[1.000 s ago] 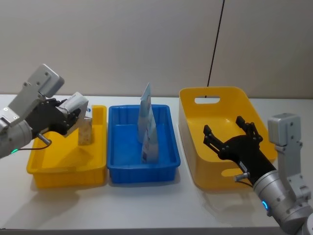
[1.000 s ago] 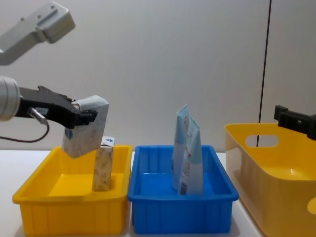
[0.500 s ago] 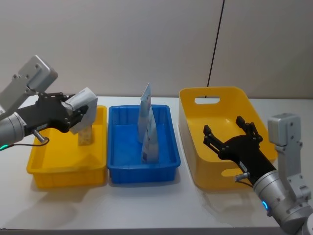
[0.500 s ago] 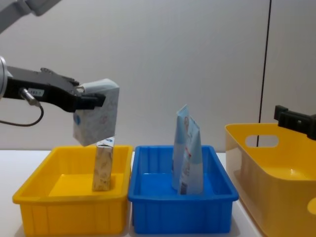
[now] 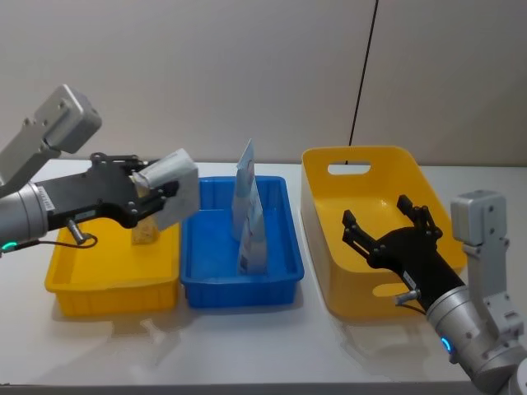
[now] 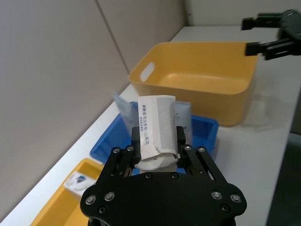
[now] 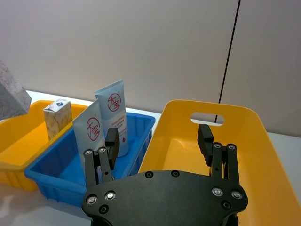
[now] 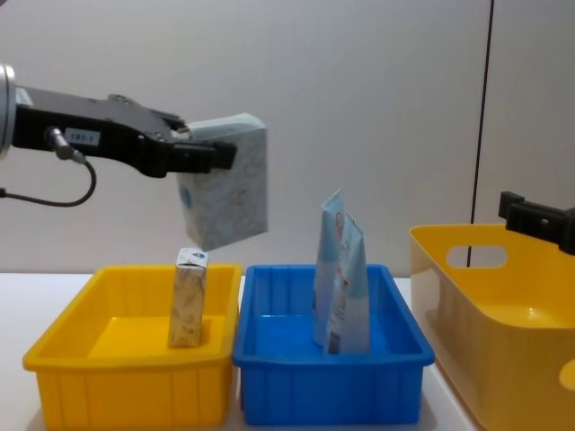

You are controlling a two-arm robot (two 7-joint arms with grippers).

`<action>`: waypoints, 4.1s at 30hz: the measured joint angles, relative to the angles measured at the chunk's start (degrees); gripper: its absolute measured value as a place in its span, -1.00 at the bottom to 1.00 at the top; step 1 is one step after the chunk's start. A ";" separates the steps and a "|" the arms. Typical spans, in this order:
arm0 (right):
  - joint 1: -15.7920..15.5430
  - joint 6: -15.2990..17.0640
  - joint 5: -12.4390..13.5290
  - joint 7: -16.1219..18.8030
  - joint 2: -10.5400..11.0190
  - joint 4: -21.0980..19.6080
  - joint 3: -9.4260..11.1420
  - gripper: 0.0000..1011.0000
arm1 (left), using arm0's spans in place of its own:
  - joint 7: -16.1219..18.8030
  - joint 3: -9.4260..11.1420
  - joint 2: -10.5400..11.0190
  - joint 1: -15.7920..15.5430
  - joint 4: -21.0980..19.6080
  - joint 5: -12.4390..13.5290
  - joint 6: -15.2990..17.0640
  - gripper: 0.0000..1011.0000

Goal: Bimanual collaborative sorting of washing and personal care products

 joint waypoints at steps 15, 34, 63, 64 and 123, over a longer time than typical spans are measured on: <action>0.00 0.00 0.00 0.00 0.00 0.00 0.00 0.98 | -9.86 3.37 -0.89 -2.45 0.52 -4.79 -2.61 -0.29; 0.00 0.00 0.00 0.00 0.00 0.00 0.00 0.98 | -15.56 7.55 -2.62 -4.82 3.03 -6.54 -4.65 -0.29; 0.00 0.00 0.00 0.00 0.00 0.00 0.00 0.98 | -17.62 9.82 -3.56 -6.16 4.55 -7.17 -5.86 -0.29; 0.00 0.00 0.00 0.00 0.00 0.00 0.00 0.98 | -17.65 9.84 -3.57 -6.18 4.56 -7.18 -5.87 -0.29; 4.00 -6.14 11.23 31.88 14.30 2.43 0.21 0.98 | -17.83 10.06 -3.66 -6.29 4.68 -7.22 -5.97 -0.29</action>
